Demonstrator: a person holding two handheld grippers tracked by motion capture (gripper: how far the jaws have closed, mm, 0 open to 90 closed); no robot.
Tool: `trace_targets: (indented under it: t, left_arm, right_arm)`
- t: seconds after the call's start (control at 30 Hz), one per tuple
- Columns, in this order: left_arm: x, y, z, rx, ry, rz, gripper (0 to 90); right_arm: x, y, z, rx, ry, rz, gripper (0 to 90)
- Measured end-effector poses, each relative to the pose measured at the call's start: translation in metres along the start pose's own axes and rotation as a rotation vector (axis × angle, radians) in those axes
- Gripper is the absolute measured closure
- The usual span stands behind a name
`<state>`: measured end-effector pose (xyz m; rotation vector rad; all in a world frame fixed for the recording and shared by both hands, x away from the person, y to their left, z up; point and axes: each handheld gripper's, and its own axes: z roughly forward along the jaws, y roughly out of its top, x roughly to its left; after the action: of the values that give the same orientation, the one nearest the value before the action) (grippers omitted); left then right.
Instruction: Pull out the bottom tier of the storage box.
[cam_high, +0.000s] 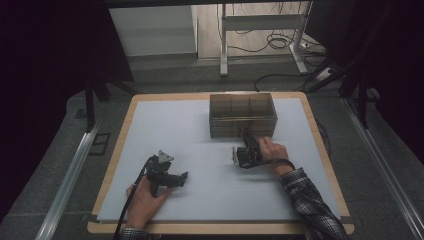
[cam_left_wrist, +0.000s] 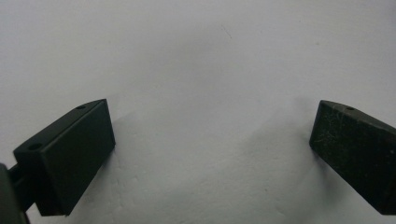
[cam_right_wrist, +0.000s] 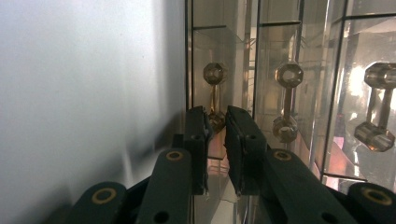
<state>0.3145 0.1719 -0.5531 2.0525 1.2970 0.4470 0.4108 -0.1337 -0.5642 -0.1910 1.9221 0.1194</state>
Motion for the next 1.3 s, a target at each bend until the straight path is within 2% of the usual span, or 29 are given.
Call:
trace_targets:
  t: [0.13, 0.4, 0.83, 0.87, 0.9, 0.93, 0.97, 1.3]
  left_arm:
    - [0.0, 0.0, 0.0, 0.0, 0.0, 0.0, 0.0]
    - [0.0, 0.0, 0.0, 0.0, 0.0, 0.0, 0.0]
    - [0.0, 0.0, 0.0, 0.0, 0.0, 0.0, 0.0]
    - [0.0, 0.0, 0.0, 0.0, 0.0, 0.001, 0.0]
    - [0.0, 0.0, 0.0, 0.0, 0.0, 0.0, 0.0]
    - [0.0, 0.0, 0.0, 0.0, 0.0, 0.0, 0.0]
    - [0.0, 0.0, 0.0, 0.0, 0.0, 0.001, 0.0]
    - [0.0, 0.0, 0.0, 0.0, 0.001, 0.0, 0.0]
  right_arm:
    - [0.001, 0.002, -0.001, 0.014, -0.013, -0.018, 79.5]
    - [0.001, 0.001, -0.004, 0.003, -0.004, -0.006, 79.9]
    - [0.005, -0.001, -0.021, -0.025, 0.017, 0.006, 79.6]
    - [0.006, -0.001, -0.022, -0.034, -0.009, 0.008, 79.6]
    - [0.006, -0.001, -0.024, -0.023, 0.01, 0.005, 79.6]
    - [0.007, -0.002, -0.025, -0.036, 0.007, 0.009, 79.6]
    - [0.006, -0.002, -0.026, -0.039, 0.024, 0.01, 79.6]
    - [0.011, -0.003, -0.039, -0.061, 0.026, 0.024, 78.8]
